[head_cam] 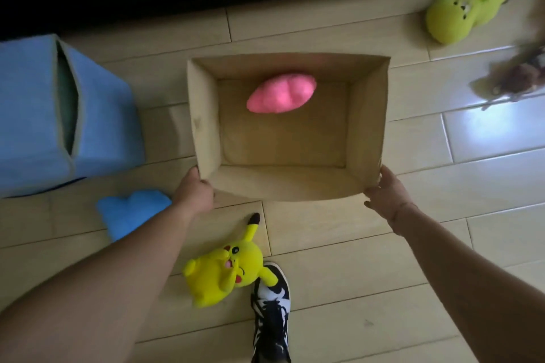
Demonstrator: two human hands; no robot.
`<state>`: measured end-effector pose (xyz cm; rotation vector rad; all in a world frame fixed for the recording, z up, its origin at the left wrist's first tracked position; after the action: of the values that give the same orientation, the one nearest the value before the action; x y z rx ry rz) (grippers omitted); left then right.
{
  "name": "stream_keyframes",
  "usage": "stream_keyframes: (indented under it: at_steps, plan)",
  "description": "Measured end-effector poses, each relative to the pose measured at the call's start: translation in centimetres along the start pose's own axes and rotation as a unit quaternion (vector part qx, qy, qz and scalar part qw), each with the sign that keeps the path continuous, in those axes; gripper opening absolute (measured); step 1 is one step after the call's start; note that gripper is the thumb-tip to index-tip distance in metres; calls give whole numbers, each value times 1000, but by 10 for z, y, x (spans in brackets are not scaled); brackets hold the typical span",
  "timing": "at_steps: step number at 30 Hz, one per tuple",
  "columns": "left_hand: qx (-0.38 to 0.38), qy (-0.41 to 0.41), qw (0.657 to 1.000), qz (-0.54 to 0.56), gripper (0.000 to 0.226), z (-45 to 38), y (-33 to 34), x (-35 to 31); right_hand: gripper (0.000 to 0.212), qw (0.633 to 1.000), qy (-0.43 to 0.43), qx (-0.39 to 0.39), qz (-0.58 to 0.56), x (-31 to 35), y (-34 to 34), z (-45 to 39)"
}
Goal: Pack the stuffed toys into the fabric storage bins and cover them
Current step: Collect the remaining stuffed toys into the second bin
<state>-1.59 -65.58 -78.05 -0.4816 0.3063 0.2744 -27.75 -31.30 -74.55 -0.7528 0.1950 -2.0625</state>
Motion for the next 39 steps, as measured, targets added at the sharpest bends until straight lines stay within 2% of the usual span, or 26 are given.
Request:
stream_keyframes:
  at_steps: [3, 7, 9, 11, 12, 13, 14, 15, 16, 17, 18, 19, 20, 21, 22, 23, 24, 26, 29, 31, 32, 35, 36, 37, 39]
  plan:
    - [-16, 35, 999, 26, 23, -13, -6, -14, 28, 999, 5, 4, -46, 4, 2, -2]
    - [4, 44, 999, 27, 25, -6, -13, -25, 19, 997, 29, -13, -65, 10, 1, -4]
    - [35, 50, 998, 25, 35, -3, -12, -22, 14, 997, 43, -24, -65, 10, 2, -5]
    - [62, 59, 996, 18, 55, 3, -14, -19, 14, 994, 47, -29, -94, 5, 7, -6]
    - [71, 61, 996, 7, 63, 9, -14, -16, 23, 991, 35, -55, -115, 4, 7, -4]
    - [77, 65, 995, -5, 65, 11, -15, -7, 42, 982, 14, -116, -147, 4, 4, 4]
    - [82, 69, 994, -21, 64, 16, -13, 3, 58, 961, -9, -211, -180, -1, -6, 19]
    - [86, 76, 993, -35, 64, 19, -8, 16, 64, 931, -35, -306, -197, -6, -12, 40]
    - [95, 71, 992, -52, 66, 23, -4, 36, 61, 912, -40, -362, -191, -14, -2, 57]
    - [111, 66, 988, -79, 70, 24, 2, 59, 53, 921, -22, -356, -156, -28, 21, 61]
    - [132, 58, 982, -126, 77, 25, 11, 82, 43, 952, 2, -285, -110, -45, 57, 52]
    - [153, 56, 969, -188, 85, 24, 21, 106, 37, 984, 51, -160, -64, -69, 110, 41]
    - [171, 63, 947, -263, 94, 22, 32, 126, 40, 995, 98, -20, -19, -93, 167, 38]
    - [183, 82, 921, -335, 104, 18, 45, 143, 50, 985, 143, 90, 32, -121, 217, 40]
    - [191, 104, 891, -398, 111, 18, 59, 157, 60, 971, 165, 157, 65, -141, 255, 47]
    - [192, 121, 868, -441, 118, 15, 72, 170, 68, 965, 165, 184, 91, -155, 283, 50]
    - [192, 126, 854, -467, 124, 12, 83, 184, 67, 965, 148, 193, 102, -163, 304, 51]
    - [183, 114, 849, -482, 129, 4, 98, 203, 65, 967, 131, 177, 129, -163, 323, 53]
    - [124, 124, 864, -473, 116, 4, 91, 206, 70, 969, 100, 162, 155, -151, 324, 58]
    - [82, 135, 881, -446, 105, 19, 71, 193, 76, 973, 65, 172, 137, -130, 314, 70]
    - [66, 127, 893, -426, 103, 31, 59, 183, 80, 981, 40, 154, 108, -115, 302, 77]
    - [27, 57, 946, -318, 104, 86, 18, 139, 95, 999, 26, 33, -33, -68, 244, 119]
    - [6, 34, 962, -272, 104, 108, 4, 119, 101, 993, 36, 34, -103, -51, 232, 138]
    - [-16, 24, 972, -234, 104, 131, -9, 95, 108, 983, 45, 69, -166, -29, 226, 157]
    - [-51, 45, 979, -194, 99, 173, -26, 44, 114, 965, 35, 172, -193, 19, 219, 192]
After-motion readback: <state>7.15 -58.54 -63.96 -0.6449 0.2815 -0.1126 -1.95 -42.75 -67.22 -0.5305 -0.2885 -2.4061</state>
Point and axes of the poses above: each hand's wrist, its own z-axis away from the middle knuckle, its own y-axis out of the palm, x = y × z, the point moved 10 cm from there along -z, towards the middle knuckle, and after that the axes turned 6 degrees about x, right-handed, at the moved point
